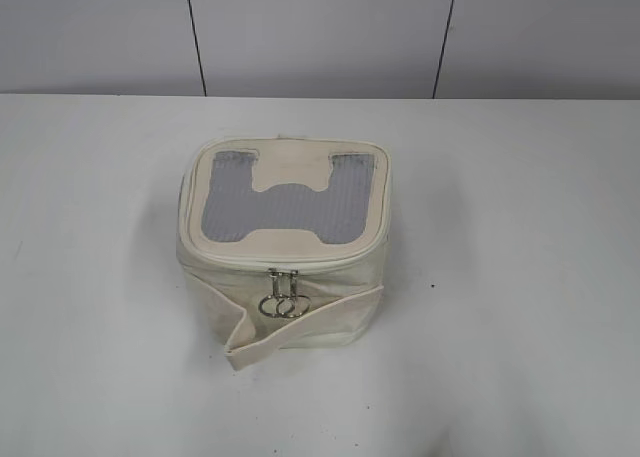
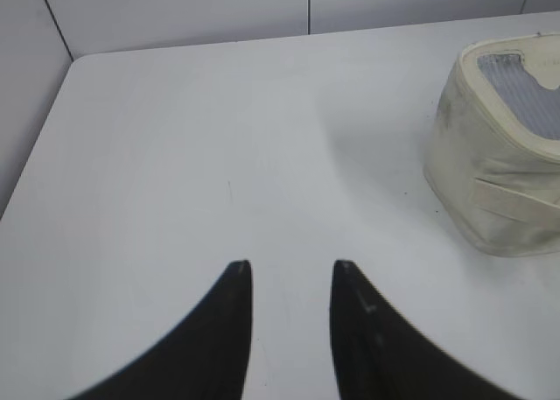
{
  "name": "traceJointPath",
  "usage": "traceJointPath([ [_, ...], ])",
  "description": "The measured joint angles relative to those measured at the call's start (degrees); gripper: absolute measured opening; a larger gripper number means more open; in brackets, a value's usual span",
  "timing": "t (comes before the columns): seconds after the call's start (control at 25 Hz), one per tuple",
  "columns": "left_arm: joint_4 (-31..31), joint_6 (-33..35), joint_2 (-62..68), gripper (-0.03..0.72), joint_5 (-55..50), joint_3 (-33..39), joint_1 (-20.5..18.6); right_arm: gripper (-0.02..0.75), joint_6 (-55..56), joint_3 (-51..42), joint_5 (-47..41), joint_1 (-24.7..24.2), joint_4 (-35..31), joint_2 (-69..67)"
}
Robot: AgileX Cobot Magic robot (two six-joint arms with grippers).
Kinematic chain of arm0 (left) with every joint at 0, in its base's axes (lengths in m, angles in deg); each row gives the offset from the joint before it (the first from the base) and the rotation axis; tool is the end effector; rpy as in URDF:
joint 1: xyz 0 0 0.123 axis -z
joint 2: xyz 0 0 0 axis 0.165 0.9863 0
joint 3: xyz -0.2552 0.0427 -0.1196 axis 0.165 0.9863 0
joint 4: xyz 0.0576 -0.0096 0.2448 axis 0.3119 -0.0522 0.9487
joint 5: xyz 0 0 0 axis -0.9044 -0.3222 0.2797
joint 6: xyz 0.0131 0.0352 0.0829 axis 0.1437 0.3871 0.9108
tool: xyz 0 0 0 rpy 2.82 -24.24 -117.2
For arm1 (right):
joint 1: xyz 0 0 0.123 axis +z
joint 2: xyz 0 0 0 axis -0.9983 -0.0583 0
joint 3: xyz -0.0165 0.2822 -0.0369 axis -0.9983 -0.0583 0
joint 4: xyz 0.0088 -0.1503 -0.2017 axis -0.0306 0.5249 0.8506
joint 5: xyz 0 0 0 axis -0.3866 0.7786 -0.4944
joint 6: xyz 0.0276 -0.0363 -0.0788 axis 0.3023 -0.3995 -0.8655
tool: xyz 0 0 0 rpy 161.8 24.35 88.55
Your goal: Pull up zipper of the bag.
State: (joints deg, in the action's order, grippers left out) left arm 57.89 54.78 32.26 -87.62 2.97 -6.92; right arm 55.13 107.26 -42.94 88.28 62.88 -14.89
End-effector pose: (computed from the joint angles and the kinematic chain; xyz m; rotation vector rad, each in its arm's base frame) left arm -0.0110 -0.0054 0.2894 0.1524 1.9818 -0.0506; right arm -0.0063 0.0097 0.2791 -0.2023 2.0101 0.0624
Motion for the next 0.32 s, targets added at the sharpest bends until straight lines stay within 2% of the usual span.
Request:
traceJointPath([
  [0.32,0.0,0.0,0.0,0.243,0.0,0.0,0.0,0.587,0.0,0.0,0.0,0.0,0.0,0.0],
])
